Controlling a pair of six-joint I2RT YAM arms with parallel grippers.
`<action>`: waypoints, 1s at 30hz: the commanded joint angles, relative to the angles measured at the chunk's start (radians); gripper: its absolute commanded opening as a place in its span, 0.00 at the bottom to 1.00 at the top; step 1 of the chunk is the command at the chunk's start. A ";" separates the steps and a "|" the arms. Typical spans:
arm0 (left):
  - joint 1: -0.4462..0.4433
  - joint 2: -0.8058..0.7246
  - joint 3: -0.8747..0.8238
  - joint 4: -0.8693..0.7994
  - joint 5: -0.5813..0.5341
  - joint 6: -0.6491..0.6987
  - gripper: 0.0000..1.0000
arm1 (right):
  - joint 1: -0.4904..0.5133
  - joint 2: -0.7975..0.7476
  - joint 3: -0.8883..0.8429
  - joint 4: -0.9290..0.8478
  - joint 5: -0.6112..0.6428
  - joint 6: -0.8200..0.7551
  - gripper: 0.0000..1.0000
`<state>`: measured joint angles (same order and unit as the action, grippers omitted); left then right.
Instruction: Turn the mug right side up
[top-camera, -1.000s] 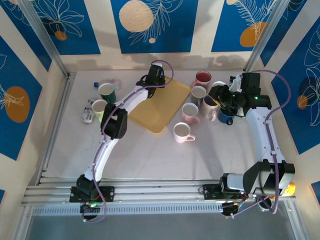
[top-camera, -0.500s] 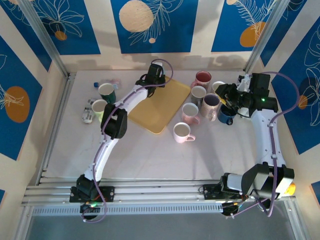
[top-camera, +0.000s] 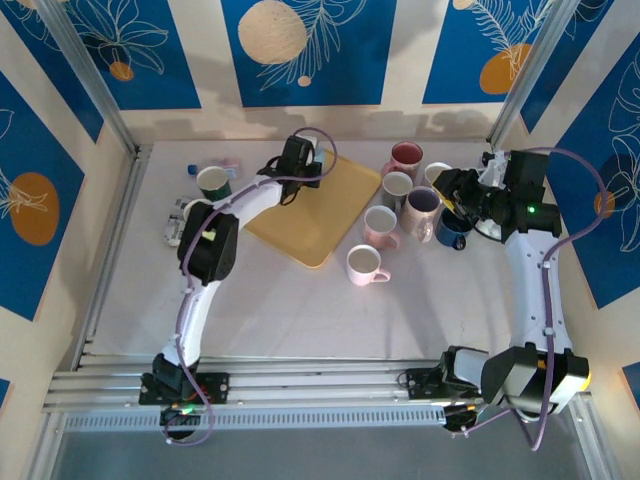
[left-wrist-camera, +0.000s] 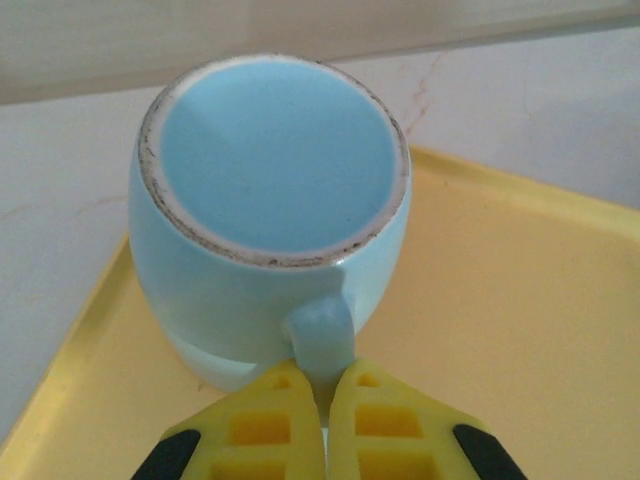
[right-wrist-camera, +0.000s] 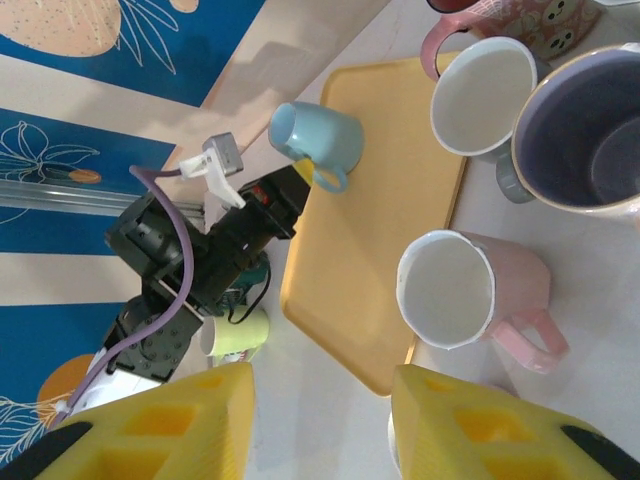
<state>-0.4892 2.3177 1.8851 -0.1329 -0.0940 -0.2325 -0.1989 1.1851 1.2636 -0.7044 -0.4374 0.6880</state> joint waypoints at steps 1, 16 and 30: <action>0.012 -0.138 -0.117 0.062 0.020 0.008 0.00 | -0.007 -0.035 -0.021 -0.012 -0.028 0.018 0.40; 0.011 -0.625 -0.775 0.134 0.057 -0.058 0.01 | 0.001 -0.039 -0.046 -0.064 -0.003 0.011 0.40; 0.011 -0.667 -0.774 -0.014 -0.003 -0.101 0.31 | 0.009 -0.048 -0.032 -0.062 -0.003 0.012 0.40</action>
<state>-0.4870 1.6756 1.0634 -0.0727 -0.0597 -0.3054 -0.1955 1.1484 1.2255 -0.7486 -0.4335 0.6983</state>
